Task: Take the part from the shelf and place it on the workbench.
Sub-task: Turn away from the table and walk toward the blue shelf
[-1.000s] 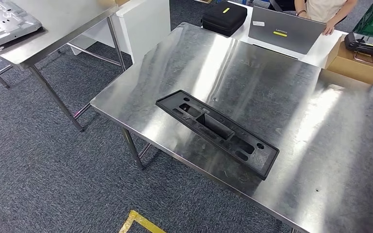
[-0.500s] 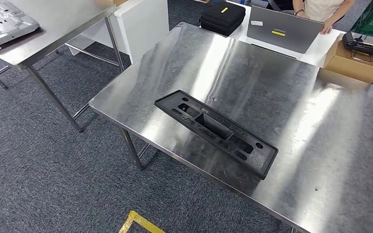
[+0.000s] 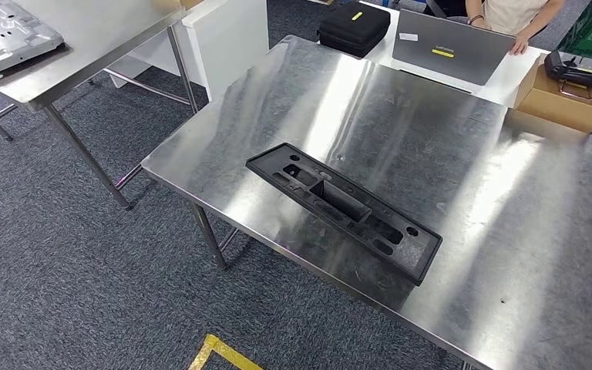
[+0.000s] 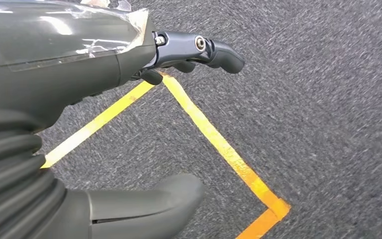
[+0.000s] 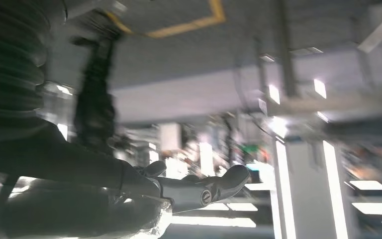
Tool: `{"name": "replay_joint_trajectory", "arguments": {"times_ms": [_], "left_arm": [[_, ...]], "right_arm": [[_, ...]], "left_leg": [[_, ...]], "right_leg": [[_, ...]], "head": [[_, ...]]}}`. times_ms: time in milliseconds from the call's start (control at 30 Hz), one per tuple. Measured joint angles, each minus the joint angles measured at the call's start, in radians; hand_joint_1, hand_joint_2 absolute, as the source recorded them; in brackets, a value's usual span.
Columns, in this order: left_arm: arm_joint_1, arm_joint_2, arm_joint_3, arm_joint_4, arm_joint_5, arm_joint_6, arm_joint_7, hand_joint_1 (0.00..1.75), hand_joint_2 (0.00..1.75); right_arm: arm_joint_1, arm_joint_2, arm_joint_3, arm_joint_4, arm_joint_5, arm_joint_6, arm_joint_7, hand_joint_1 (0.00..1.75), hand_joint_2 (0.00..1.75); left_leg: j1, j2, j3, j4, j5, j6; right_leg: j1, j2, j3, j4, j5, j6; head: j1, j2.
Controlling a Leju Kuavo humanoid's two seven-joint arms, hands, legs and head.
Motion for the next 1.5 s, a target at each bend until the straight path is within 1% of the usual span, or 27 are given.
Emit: {"name": "replay_joint_trajectory", "arguments": {"times_ms": [67,167,233,300,367,433,533,667,800,867,1000,1033,1100,1233,1400,1500], "left_arm": [[0.0,-0.001,0.0,0.001,-0.011,0.002,0.008,0.0,1.75],[0.0,-0.002,0.0,0.002,-0.025,0.007,0.016,0.0,1.75],[0.0,-0.003,0.0,0.002,-0.033,0.007,0.019,0.0,0.87],[0.0,-0.003,0.0,0.002,-0.039,0.003,0.021,0.0,0.0],[0.0,-0.003,0.0,0.002,-0.043,-0.001,0.023,0.0,0.0],[0.001,-0.002,0.0,0.003,-0.048,-0.006,0.025,0.0,0.0],[0.002,-0.001,0.0,0.003,-0.054,-0.01,0.027,0.0,0.0],[0.002,0.004,-0.008,0.003,-0.027,-0.009,0.023,0.0,0.0],[0.004,0.011,-0.011,0.003,-0.01,-0.011,0.024,0.0,0.0],[0.005,0.017,-0.012,0.004,-0.015,-0.028,0.034,0.0,0.0],[0.007,0.031,-0.028,0.004,-0.051,-0.086,0.053,0.0,0.0],[0.007,0.035,-0.034,0.004,-0.058,-0.096,0.058,0.0,0.0],[0.007,0.043,-0.043,0.005,-0.064,-0.106,0.064,0.0,0.0],[0.008,0.052,-0.052,0.006,-0.067,-0.11,0.072,0.0,0.0],[0.008,0.064,-0.073,0.009,-0.1,-0.134,0.136,0.0,0.0],[0.008,0.074,-0.09,0.01,-0.121,-0.155,0.172,0.0,0.0]], "right_arm": [[-0.006,0.022,0.0,0.026,-0.004,0.0,0.06,0.0,1.75],[-0.014,0.052,0.0,0.061,-0.046,0.0,0.149,0.0,1.75],[-0.018,0.073,0.0,0.086,-0.058,0.0,0.208,0.0,1.75],[-0.02,0.093,0.0,0.118,-0.043,0.0,0.247,0.0,1.75],[-0.021,0.108,0.0,0.149,-0.035,0.0,0.261,0.0,1.75],[-0.022,0.119,0.0,0.184,-0.039,0.0,0.255,0.0,1.75],[-0.027,0.129,0.001,0.28,-0.047,-0.001,0.223,0.0,1.75],[-0.037,0.139,0.005,0.373,-0.073,-0.002,0.207,0.0,1.75],[-0.044,0.141,0.006,0.481,-0.085,0.004,0.151,0.0,1.75],[-0.049,0.141,0.011,0.542,-0.078,0.047,0.148,0.0,1.75],[-0.059,0.149,0.039,0.635,-0.038,0.274,0.17,0.0,1.75],[-0.062,0.155,0.047,0.652,-0.03,0.313,0.171,0.0,1.75],[-0.066,0.166,0.06,0.677,-0.022,0.346,0.171,0.0,1.75],[-0.069,0.171,0.076,0.704,-0.017,0.356,0.171,0.0,1.75],[-0.073,0.186,0.099,0.723,0.009,0.4,0.179,0.0,1.75],[-0.076,0.201,0.12,0.732,0.042,0.435,0.211,0.0,1.75]], "left_leg": [[0.0,0.0,0.0,0.0,0.0,0.0],[0.0,0.0,0.0,0.0,0.0,0.0],[0.0,0.0,0.0,0.0,0.0,0.0],[0.0,0.0,0.0,0.0,0.0,0.0],[0.0,0.0,0.0,0.0,0.0,0.0],[0.0,0.0,0.0,0.0,0.0,0.0],[0.001,0.0,-0.001,0.0,0.0,-0.001],[0.001,0.0,0.0,0.0,0.001,-0.001],[0.001,0.0,-0.001,0.0,0.001,-0.001],[0.001,0.0,-0.001,0.0,0.001,-0.001],[0.001,0.0,-0.001,0.0,0.001,-0.001],[0.001,0.0,-0.001,0.0,0.001,-0.001],[0.002,0.0,-0.001,0.0,0.001,-0.002],[0.002,0.0,-0.001,0.0,0.001,-0.002],[0.002,0.0,-0.001,0.0,0.001,-0.002],[0.002,0.0,-0.001,0.0,0.001,-0.002]], "right_leg": [[0.0,0.0,0.0,0.0,0.0,0.0],[0.0,0.0,0.0,0.0,0.0,0.0],[0.0,0.0,0.0,0.0,0.0,0.0],[0.0,0.0,0.0,0.0,0.0,0.0],[0.0,0.0,0.0,0.0,0.0,0.0],[0.0,0.0,0.0,0.0,0.0,0.0],[0.0,0.0,0.0,0.0,0.0,0.0],[0.0,0.0,0.001,0.0,0.0,0.0],[0.001,0.0,0.001,0.0,0.0,0.0],[0.001,0.0,0.001,0.0,0.0,0.0],[0.001,0.0,0.0,0.0,0.0,0.0],[0.001,0.0,0.0,0.001,0.0,0.0],[0.001,0.0,0.0,0.001,0.0,0.0],[0.001,0.0,0.0,0.001,0.0,0.0],[0.001,0.0,0.0,0.001,0.0,0.0],[0.001,0.0,0.0,0.001,0.0,0.0]], "head": [[0.0,0.0],[0.0,0.0],[0.0,0.0],[0.0,0.0],[0.0,0.0],[0.0,0.0],[0.0,0.0],[0.0,0.0],[0.0,0.0],[0.0,0.0],[0.0,0.0],[0.0,0.0],[0.0,0.0],[0.0,0.0],[0.0,0.0],[0.0,0.0]]}}
